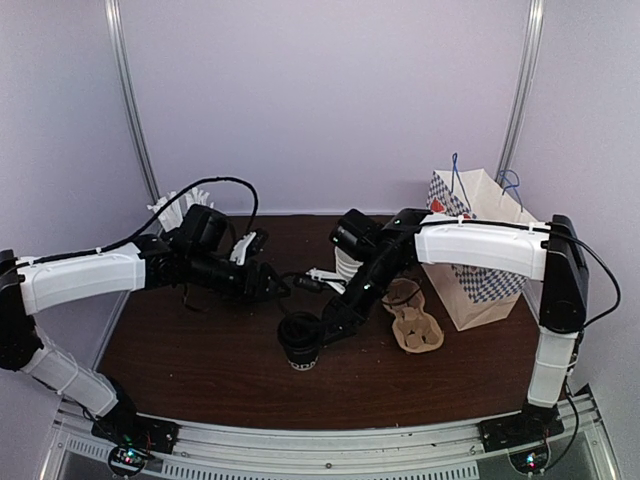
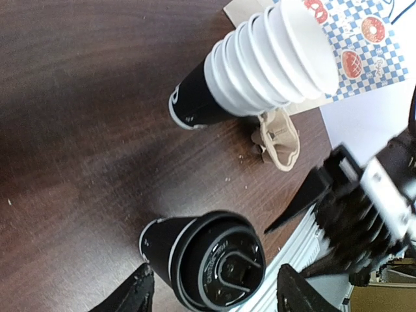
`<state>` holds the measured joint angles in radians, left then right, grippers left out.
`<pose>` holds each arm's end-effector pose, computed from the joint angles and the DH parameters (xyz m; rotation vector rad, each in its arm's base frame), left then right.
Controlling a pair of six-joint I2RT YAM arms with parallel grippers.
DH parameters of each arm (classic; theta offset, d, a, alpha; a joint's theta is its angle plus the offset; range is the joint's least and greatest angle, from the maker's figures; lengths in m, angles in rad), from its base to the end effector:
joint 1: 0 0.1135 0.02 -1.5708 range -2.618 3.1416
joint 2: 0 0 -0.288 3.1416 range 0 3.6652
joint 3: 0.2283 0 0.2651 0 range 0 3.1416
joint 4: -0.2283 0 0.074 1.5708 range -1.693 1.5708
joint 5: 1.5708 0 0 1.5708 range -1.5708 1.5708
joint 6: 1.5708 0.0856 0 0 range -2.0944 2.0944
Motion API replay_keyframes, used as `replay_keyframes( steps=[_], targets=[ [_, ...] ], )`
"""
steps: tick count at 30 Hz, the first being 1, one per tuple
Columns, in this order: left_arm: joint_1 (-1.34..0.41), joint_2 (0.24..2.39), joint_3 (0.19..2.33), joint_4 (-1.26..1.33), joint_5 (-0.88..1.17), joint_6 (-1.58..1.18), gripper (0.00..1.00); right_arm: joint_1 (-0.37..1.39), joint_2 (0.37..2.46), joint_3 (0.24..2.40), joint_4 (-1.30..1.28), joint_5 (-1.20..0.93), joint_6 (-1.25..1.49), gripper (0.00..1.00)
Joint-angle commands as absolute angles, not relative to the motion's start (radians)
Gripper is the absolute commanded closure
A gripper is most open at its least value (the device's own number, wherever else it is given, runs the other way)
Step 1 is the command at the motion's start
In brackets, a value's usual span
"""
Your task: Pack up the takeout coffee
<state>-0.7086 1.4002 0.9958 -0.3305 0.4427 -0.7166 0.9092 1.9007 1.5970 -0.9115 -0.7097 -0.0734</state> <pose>0.2376 -0.2520 0.2494 0.2433 2.5365 -1.1680 0.2177 0.3704 0.2358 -1.5257 2.4455 1.1837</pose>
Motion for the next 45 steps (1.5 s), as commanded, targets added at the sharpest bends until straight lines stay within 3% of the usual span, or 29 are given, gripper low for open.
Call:
replay_keyframes(
  steps=[1,11,29,45],
  targets=[
    [-0.715,1.372,0.920,-0.316,0.475,-0.769,0.34,0.879,1.910,1.607,-0.871,-0.686,-0.037,0.50],
    [-0.726,1.445,0.849,-0.117,0.590,-0.847,0.32,0.872,1.935,1.577,-0.814,-0.759,-0.051,0.46],
    [-0.727,1.546,0.910,-0.224,0.644,-0.745,0.38,0.873,1.908,1.450,-0.656,-1.032,0.080,0.44],
    [-0.727,1.683,0.976,-0.192,0.836,-0.575,0.42,0.781,1.689,1.138,-0.490,-0.836,0.200,0.54]
  ],
)
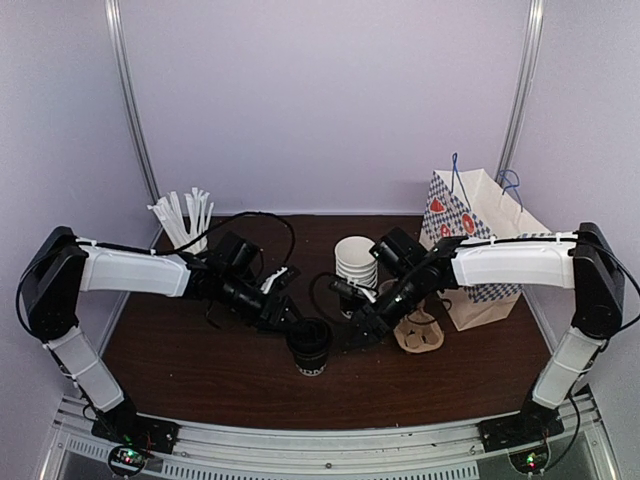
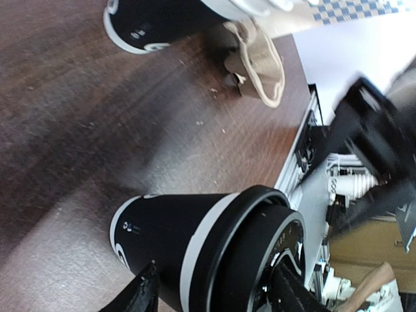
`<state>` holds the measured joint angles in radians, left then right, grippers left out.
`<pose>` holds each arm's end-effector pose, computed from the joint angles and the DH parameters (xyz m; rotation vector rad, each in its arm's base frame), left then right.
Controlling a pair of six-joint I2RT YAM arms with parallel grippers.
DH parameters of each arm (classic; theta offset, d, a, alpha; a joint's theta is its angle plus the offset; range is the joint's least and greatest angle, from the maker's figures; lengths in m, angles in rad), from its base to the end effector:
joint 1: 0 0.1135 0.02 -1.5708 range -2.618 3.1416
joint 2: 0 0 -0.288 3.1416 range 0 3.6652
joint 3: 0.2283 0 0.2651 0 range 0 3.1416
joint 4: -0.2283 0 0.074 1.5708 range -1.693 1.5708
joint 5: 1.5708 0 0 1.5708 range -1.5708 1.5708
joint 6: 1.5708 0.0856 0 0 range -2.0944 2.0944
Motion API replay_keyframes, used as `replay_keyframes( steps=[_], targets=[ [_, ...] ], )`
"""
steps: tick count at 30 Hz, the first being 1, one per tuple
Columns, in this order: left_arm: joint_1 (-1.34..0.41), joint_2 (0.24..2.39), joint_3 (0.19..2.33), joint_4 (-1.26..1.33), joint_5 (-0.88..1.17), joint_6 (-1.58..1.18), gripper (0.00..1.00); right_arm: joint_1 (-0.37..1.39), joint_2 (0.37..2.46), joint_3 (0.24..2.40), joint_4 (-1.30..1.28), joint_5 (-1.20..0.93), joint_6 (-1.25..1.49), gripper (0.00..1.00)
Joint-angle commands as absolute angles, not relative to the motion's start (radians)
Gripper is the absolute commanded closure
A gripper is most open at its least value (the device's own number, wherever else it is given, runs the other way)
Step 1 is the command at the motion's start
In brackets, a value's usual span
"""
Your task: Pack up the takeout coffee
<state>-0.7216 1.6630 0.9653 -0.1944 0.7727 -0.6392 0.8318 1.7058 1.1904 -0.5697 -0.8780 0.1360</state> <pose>0.2367 -0.2879 0.1750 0.5016 2.6979 -1.4621 0.2026 0.3201 0.2100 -1.2423 2.4843 1.4647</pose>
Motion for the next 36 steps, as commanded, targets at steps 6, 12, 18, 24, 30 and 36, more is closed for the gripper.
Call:
replay_keyframes(
  steps=[6,12,18,24,30,36],
  targets=[
    [-0.727,1.651,0.945,-0.207,0.847,-0.557,0.42,0.767,1.707,1.103,-0.403,-0.902,0.265,0.57],
    [-0.727,1.672,0.970,-0.212,0.850,-0.557,0.42,0.769,1.753,1.090,-0.225,-0.984,0.388,0.56],
    [-0.727,1.723,0.996,-0.214,0.887,-0.542,0.43,0.794,1.773,1.074,-0.159,-0.993,0.445,0.55],
    [-0.727,1.735,1.000,-0.219,0.881,-0.543,0.43,0.796,1.789,1.066,-0.170,-0.960,0.456,0.57],
    [-0.727,1.749,0.998,-0.243,0.867,-0.537,0.43,0.808,1.811,1.014,-0.249,-0.836,0.429,0.69],
    [-0.727,1.751,0.976,-0.251,0.833,-0.537,0.43,0.825,1.884,1.033,-0.374,-0.700,0.405,0.82]
  ],
)
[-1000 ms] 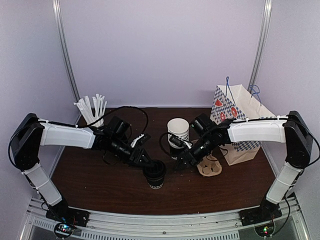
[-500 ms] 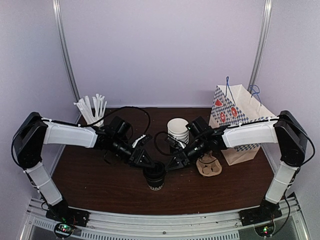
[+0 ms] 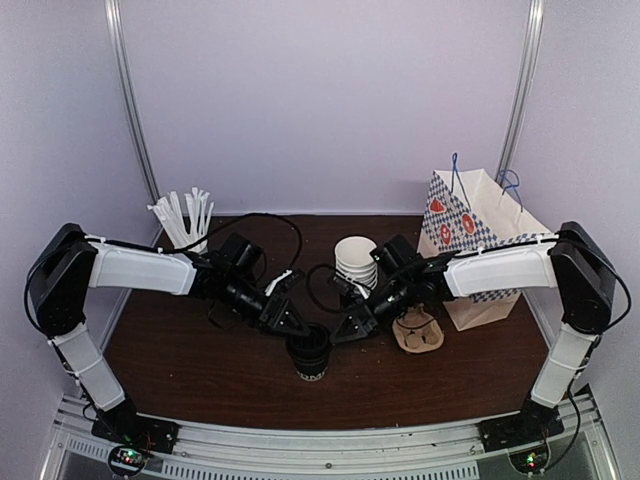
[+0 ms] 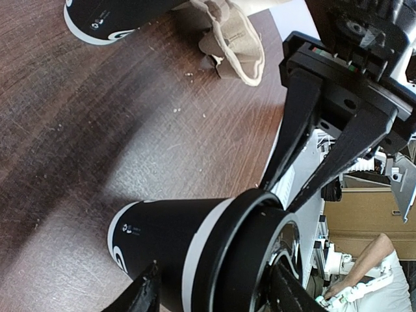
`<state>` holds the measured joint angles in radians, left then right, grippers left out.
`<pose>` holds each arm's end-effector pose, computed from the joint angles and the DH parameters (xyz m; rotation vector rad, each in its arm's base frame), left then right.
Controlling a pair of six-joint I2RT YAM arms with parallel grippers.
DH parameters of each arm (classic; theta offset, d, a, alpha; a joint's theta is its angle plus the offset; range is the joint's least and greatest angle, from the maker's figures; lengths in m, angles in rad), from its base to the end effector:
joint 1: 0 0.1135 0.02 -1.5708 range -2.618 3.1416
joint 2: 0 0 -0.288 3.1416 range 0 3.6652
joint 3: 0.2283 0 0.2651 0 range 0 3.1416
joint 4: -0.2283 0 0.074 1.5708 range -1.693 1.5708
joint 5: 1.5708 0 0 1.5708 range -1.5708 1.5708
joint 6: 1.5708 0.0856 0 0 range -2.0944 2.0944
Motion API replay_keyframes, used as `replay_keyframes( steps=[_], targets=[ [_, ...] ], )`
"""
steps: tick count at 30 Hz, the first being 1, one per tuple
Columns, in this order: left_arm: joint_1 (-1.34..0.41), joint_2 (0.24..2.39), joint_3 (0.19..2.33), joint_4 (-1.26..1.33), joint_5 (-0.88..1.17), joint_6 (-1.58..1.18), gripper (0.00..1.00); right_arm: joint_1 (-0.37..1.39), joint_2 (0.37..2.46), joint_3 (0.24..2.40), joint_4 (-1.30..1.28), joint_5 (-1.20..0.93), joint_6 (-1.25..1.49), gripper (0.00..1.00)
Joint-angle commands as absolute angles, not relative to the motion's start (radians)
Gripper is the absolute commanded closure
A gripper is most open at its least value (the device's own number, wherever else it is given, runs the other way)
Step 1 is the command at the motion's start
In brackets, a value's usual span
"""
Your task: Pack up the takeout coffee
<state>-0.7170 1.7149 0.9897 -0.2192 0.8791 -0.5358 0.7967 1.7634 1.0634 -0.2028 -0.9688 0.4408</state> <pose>0.2354 -0.2927 0.1680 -0.6502 -2.6371 1.5327 0.2202 0.3261 0.1796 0.9259 -2.4706 -1.6349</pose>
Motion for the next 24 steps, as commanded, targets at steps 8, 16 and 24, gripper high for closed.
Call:
replay_keyframes(
  steps=[8,16,24],
  targets=[
    [-0.716,1.777,0.947,-0.242,0.805,-0.537,0.43,0.857,1.959,1.081,-0.456,-0.615,0.392,0.79],
    [-0.693,1.801,0.929,-0.304,0.686,-0.509,0.44,0.868,1.997,1.005,-0.420,-0.572,0.397,0.77],
    [-0.682,1.769,0.904,-0.305,0.623,-0.507,0.43,0.886,2.017,1.078,-0.433,-0.592,0.356,0.81]
  ],
)
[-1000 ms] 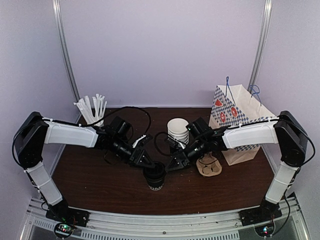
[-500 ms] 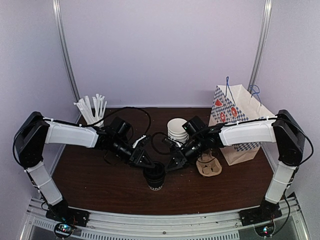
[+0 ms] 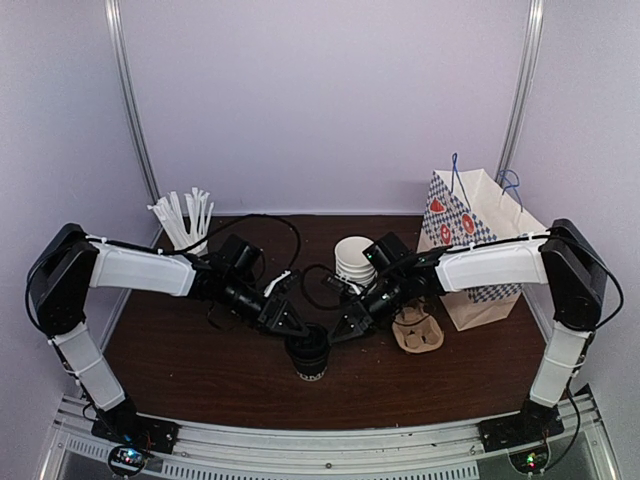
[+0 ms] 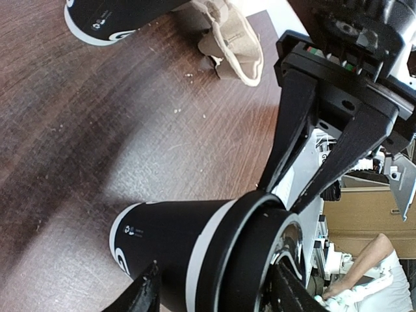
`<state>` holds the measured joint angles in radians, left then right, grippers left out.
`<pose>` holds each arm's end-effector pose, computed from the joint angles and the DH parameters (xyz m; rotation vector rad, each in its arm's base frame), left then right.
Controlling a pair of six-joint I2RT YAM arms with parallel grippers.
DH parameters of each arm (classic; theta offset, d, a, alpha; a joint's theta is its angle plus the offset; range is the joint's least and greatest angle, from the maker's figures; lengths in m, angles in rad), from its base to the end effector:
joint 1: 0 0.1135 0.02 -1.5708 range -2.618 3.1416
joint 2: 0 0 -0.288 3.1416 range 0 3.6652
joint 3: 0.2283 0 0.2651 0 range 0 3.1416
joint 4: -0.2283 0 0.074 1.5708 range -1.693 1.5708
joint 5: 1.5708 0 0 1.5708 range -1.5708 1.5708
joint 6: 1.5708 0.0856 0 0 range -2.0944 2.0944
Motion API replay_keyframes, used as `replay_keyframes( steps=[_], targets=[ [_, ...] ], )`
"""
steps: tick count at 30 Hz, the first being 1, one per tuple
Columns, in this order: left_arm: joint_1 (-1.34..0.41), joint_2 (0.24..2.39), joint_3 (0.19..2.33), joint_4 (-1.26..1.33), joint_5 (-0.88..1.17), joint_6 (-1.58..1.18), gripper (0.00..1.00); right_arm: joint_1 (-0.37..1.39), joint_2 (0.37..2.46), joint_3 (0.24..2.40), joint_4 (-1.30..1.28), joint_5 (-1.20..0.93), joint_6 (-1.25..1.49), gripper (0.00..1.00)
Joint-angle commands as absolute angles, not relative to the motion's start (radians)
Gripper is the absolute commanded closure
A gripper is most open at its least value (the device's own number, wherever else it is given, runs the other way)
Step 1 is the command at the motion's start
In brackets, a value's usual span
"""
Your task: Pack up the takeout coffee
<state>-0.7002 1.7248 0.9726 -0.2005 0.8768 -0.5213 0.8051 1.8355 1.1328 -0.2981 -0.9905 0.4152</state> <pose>0.2393 -0.2877 0.1605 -0.6435 -2.6520 1.5308 0.2231 0.3354 0.1686 0.8927 -2.4312 -1.5618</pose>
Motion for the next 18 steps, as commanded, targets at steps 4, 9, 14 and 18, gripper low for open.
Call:
replay_keyframes(
  steps=[4,9,14,18],
  targets=[
    [-0.683,1.695,0.938,-0.284,0.626,-0.511,0.41,0.887,1.866,1.167,-0.476,-0.592,0.268,0.74],
    [-0.684,1.636,1.020,-0.283,0.637,-0.511,0.39,0.887,1.755,1.257,-0.552,-0.631,0.155,0.63],
    [-0.684,1.640,1.104,-0.355,0.629,-0.490,0.37,0.886,1.719,1.258,-0.558,-0.689,0.107,0.53],
    [-0.684,1.627,1.126,-0.383,0.601,-0.488,0.36,0.886,1.692,1.290,-0.593,-0.702,0.060,0.50]
  ],
)
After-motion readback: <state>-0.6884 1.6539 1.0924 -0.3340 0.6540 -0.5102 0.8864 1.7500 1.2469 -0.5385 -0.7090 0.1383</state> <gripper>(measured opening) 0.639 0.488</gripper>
